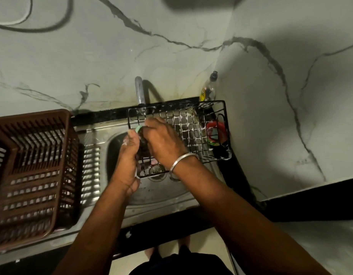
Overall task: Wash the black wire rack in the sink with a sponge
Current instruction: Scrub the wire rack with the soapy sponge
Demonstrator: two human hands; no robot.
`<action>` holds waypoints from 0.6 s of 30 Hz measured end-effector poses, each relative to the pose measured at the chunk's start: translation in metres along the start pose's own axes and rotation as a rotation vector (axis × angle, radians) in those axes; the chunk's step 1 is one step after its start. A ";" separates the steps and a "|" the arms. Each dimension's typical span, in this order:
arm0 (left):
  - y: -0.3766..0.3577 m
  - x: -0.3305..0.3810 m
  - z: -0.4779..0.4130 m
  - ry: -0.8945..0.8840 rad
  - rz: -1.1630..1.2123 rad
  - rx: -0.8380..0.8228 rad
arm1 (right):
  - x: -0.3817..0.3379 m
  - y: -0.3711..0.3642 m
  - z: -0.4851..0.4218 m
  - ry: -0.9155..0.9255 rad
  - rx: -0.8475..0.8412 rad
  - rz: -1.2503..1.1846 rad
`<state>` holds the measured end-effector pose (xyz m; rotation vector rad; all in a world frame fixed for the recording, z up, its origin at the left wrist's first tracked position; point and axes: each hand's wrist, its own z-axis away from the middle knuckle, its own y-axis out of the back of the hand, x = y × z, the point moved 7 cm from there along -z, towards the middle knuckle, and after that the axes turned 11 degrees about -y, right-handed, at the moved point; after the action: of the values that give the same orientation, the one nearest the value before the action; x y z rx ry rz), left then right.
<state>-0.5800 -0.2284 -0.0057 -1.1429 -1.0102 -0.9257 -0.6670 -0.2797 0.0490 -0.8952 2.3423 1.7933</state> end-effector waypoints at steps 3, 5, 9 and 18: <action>-0.001 0.002 -0.001 0.003 0.000 -0.018 | 0.025 0.009 -0.001 -0.222 0.058 -0.102; 0.001 0.000 -0.002 0.003 -0.004 -0.012 | 0.019 0.006 0.000 -0.209 -0.001 -0.116; 0.009 -0.005 -0.004 0.025 0.030 0.039 | 0.041 0.016 -0.003 -0.373 0.039 -0.194; 0.026 -0.020 -0.007 0.043 0.029 0.097 | 0.059 0.035 0.002 -0.505 0.294 -0.082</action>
<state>-0.5596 -0.2293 -0.0323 -1.0495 -0.9903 -0.8652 -0.7337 -0.2960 0.0563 -0.4267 2.1201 1.3851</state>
